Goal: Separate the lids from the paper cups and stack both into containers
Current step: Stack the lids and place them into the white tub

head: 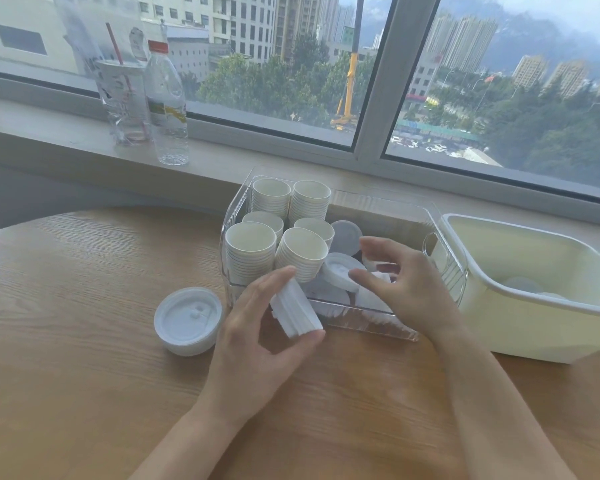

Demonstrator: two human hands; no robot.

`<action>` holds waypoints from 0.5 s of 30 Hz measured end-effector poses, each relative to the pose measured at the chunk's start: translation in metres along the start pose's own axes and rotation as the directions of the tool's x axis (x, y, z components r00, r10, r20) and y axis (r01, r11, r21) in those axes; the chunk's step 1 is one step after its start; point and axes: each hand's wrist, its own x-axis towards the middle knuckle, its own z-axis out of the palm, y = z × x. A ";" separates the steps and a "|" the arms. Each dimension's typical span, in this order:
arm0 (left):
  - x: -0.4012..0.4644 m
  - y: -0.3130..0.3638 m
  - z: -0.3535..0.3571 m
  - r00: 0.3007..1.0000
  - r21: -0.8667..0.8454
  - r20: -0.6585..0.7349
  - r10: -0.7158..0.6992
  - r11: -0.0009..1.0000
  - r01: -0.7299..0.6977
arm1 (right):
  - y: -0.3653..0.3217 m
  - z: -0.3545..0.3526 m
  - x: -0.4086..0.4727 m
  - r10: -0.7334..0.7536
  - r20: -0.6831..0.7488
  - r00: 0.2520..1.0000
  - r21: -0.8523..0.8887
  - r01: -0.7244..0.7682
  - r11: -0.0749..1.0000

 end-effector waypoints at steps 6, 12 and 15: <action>0.000 -0.002 0.002 1.000 -0.023 0.004 -0.008 1.000 0.008 | 0.009 0.025 0.048 0.224 0.291 0.930 -0.464 -0.068 0.883; 0.000 -0.001 0.002 1.000 -0.005 0.007 -0.010 1.000 0.010 | 0.005 0.028 0.040 0.053 0.145 0.988 -0.521 0.031 0.853; -0.001 0.000 0.002 1.000 0.000 0.014 -0.009 1.000 0.009 | 0.004 0.022 0.022 -0.045 -0.026 0.999 -0.381 0.032 0.924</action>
